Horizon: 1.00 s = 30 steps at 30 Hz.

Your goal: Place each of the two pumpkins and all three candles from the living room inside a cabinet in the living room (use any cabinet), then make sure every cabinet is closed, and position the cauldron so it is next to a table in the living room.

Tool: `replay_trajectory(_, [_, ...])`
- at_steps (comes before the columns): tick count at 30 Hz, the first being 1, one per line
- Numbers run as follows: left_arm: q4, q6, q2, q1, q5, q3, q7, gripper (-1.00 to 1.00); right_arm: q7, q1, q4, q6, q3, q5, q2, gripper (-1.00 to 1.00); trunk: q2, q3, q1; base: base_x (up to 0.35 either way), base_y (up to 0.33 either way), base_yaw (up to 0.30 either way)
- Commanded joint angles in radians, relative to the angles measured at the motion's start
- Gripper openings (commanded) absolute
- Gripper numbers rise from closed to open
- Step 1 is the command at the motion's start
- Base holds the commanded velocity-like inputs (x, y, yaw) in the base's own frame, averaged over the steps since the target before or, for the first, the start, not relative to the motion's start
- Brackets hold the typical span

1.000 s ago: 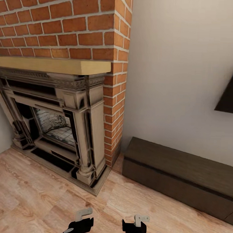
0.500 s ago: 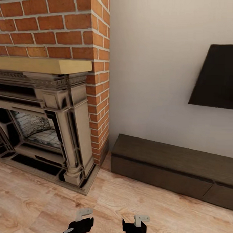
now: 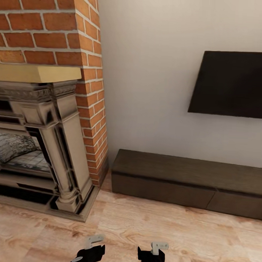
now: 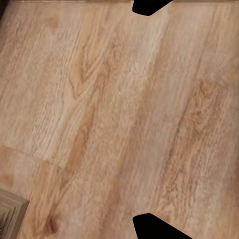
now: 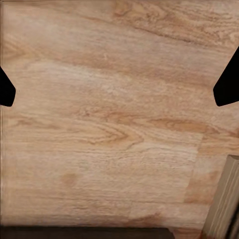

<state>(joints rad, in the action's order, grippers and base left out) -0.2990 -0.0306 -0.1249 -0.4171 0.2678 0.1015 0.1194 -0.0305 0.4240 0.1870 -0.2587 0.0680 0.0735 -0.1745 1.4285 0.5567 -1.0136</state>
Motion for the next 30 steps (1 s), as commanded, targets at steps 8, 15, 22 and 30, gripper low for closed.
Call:
replay_trajectory(8, [0.000, -0.003, 0.001, -0.001, 0.009, 0.009, 0.006, 1.00, -0.003, 0.001, -0.001, -0.004, 0.007, 0.008, 0.000, 1.00, 0.000, 0.001, 0.000, -0.001, 0.000, -0.279])
replay_trajectory(15, [0.000, -0.004, 0.001, -0.001, 0.010, 0.008, 0.006, 1.00, -0.003, 0.001, -0.001, -0.004, 0.007, 0.008, 0.000, 1.00, 0.000, 0.001, 0.000, 0.000, 0.000, -0.279])
replay_trajectory(22, [0.000, -0.004, 0.002, -0.001, 0.010, 0.008, 0.006, 1.00, -0.003, 0.001, -0.001, -0.004, 0.007, 0.008, 0.000, 1.00, 0.000, 0.001, 0.000, 0.000, 0.000, -0.256])
replay_trajectory(30, [0.000, -0.004, 0.002, -0.001, 0.010, 0.008, 0.006, 1.00, -0.003, 0.001, -0.001, -0.005, 0.009, 0.008, 0.000, 1.00, 0.000, 0.001, 0.000, 0.002, 0.007, -0.033])
